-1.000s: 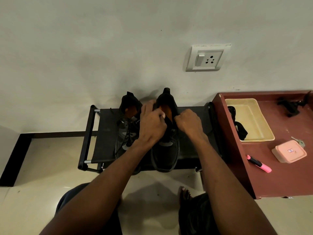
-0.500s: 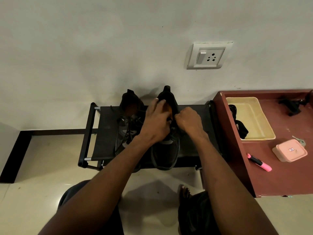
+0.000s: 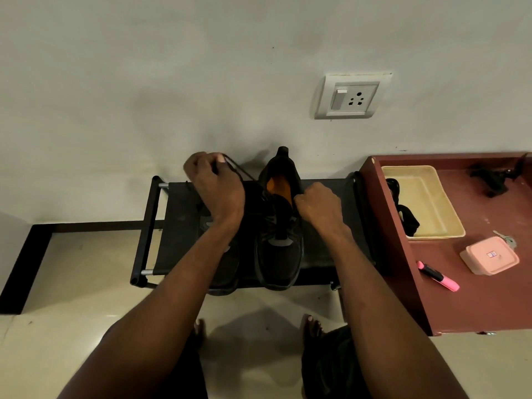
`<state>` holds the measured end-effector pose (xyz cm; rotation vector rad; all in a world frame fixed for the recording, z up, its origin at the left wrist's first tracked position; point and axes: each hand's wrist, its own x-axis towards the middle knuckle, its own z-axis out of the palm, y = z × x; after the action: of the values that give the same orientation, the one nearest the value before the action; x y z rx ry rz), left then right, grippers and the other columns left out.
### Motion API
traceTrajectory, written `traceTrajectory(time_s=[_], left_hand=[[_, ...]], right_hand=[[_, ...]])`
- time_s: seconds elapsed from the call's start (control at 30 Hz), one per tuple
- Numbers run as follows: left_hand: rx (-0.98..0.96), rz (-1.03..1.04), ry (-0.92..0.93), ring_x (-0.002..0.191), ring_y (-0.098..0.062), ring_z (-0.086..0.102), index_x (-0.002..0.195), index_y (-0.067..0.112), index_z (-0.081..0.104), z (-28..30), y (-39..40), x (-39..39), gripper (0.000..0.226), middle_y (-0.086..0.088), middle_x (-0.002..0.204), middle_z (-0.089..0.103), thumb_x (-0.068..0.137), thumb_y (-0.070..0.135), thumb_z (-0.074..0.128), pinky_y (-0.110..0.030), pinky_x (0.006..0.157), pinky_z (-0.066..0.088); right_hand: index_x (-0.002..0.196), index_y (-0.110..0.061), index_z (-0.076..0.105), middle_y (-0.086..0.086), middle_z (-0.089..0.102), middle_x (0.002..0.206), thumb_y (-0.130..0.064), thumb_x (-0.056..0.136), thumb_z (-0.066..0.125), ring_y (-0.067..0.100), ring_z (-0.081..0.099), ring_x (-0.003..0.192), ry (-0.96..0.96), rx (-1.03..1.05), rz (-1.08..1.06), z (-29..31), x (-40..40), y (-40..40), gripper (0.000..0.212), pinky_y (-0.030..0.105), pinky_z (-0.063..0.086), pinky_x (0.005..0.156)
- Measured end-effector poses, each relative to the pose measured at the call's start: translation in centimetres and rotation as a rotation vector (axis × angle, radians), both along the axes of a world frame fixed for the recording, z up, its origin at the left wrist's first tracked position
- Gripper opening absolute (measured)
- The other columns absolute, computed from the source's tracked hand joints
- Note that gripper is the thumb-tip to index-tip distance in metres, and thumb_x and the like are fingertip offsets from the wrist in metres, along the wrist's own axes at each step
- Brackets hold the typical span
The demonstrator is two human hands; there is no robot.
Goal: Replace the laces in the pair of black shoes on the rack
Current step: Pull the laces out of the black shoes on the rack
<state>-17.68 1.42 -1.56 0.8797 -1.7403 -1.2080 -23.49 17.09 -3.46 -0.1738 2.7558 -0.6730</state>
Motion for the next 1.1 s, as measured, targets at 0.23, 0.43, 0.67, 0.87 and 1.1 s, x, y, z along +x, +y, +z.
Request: traceTrajectory(time_s=[0.23,0.43,0.67,0.87,1.1], left_hand=[[-0.383,-0.439,-0.337,0.145,-0.026,0.023,0.118,0.014,0.067,-1.2,0.7,0.2,0.034,-0.009,0.153,0.035,0.089,0.0,0.056,-0.031,0.12,0.025],[-0.808,-0.933,-0.725,0.151,-0.032,-0.002,0.115,0.021,0.073,-3.9,2.9,0.7,0.025,-0.008,0.163,0.019,0.096,0.028,0.058,-0.047,0.123,0.0],[-0.573,-0.668,-0.388,0.132,-0.026,0.036,0.091,0.005,0.076,-3.2,2.2,0.3,0.012,-0.012,0.137,0.051,0.088,0.007,0.064,-0.04,0.112,0.034],[-0.119,-0.063,0.036,0.114,-0.022,0.053,0.105,0.004,0.064,0.4,0.9,0.3,0.014,-0.007,0.125,0.048,0.094,0.008,0.058,-0.017,0.1,0.043],[-0.166,-0.353,-0.493,0.098,-0.019,0.065,0.112,0.014,0.064,-1.0,-0.6,0.6,0.024,-0.004,0.109,0.067,0.093,0.027,0.066,-0.032,0.084,0.053]], right_hand=[[0.064,-0.013,0.042,0.003,0.051,0.066,-0.021,0.086,0.055,0.029,0.054,0.07,0.0,0.007,0.003,0.0,0.1,-0.1,0.027,0.039,0.044,0.082],[0.068,-0.014,0.045,0.003,0.054,0.069,-0.026,0.088,0.055,0.03,0.058,0.074,-0.016,0.014,0.005,0.2,0.1,-0.3,0.025,0.044,0.048,0.087],[0.066,-0.013,0.043,0.003,0.053,0.068,-0.024,0.088,0.055,0.03,0.056,0.073,-0.021,0.006,0.005,0.3,0.2,-0.3,0.027,0.042,0.045,0.084],[0.064,-0.014,0.042,0.002,0.051,0.065,-0.021,0.089,0.054,0.027,0.051,0.066,-0.017,0.003,0.004,0.4,0.2,0.0,0.029,0.038,0.042,0.079],[0.069,-0.013,0.051,0.003,0.059,0.07,-0.043,0.09,0.059,0.03,0.06,0.075,-0.018,0.017,0.039,0.4,1.0,-0.7,0.037,0.043,0.046,0.085]])
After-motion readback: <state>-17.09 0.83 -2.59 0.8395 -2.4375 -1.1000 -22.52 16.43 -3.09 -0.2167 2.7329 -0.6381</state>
